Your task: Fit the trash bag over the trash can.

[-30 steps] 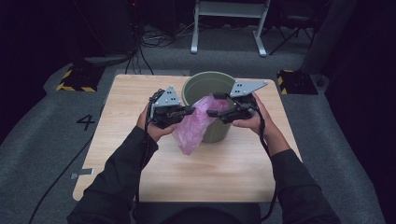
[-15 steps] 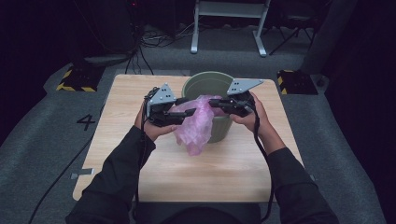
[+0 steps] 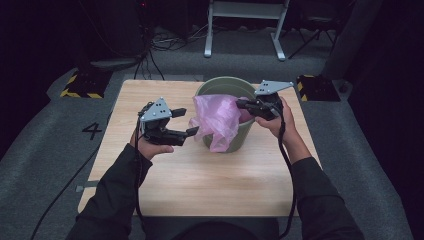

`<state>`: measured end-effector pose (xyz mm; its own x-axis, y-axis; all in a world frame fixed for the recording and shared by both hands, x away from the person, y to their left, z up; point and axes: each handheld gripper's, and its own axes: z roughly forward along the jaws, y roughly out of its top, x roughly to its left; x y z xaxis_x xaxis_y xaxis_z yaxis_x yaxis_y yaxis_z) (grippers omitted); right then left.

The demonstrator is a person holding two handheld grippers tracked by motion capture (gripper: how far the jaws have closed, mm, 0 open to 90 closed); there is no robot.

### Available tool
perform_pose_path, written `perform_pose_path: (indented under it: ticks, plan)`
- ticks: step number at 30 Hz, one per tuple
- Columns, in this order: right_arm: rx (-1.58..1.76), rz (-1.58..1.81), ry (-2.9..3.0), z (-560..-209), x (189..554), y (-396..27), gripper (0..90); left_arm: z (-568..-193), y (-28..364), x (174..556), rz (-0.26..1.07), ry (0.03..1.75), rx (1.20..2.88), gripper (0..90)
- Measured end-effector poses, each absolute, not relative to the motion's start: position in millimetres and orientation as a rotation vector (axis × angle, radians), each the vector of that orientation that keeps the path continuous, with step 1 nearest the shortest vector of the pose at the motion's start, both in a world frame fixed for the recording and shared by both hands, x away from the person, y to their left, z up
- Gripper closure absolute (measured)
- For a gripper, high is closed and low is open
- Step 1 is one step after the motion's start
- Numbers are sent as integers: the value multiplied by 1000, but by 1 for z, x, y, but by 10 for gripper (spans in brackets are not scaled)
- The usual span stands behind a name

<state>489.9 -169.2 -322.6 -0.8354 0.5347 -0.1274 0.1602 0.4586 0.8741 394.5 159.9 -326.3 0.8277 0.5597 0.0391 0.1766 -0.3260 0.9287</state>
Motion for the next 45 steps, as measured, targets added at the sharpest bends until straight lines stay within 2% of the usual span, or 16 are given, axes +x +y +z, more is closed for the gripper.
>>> perform_pose_path:
  ticks: [4, 6, 9, 11, 12, 13, 18, 21, 25, 30, 45]
  plan:
    - [569, 1330, 2342, -324, 489, -169, 892, -329, 153, 395, 426, 539, 1909, 357]
    - [559, 1333, 2343, -324, 488, -170, 838, -329, 145, 397, 441, 540, 1926, 407]
    - [596, 1342, 2316, -322, 486, -172, 625, -329, 139, 399, 456, 530, 1943, 528]
    - [600, 1368, 2309, -320, 482, -175, 565, -329, 137, 399, 463, 513, 1951, 612]
    - [600, 1368, 2309, -320, 482, -175, 565, -329, 137, 399, 463, 513, 1951, 661]
    - [585, 1386, 2296, -315, 475, -178, 499, -329, 134, 398, 471, 488, 1963, 715]
    - [576, 1389, 2277, -308, 462, -180, 444, -328, 134, 397, 496, 475, 1956, 877]
    - [591, 1398, 2250, -305, 455, -183, 368, -328, 134, 396, 507, 477, 1957, 898]
    - [604, 1384, 2212, -301, 448, -189, 335, -329, 135, 396, 514, 482, 1951, 899]
    - [592, 1448, 2196, -295, 436, -196, 337, -330, 135, 396, 508, 483, 1962, 900]
    - [352, 1557, 2336, -308, 383, -166, 309, -333, 128, 396, 536, 482, 1987, 900]
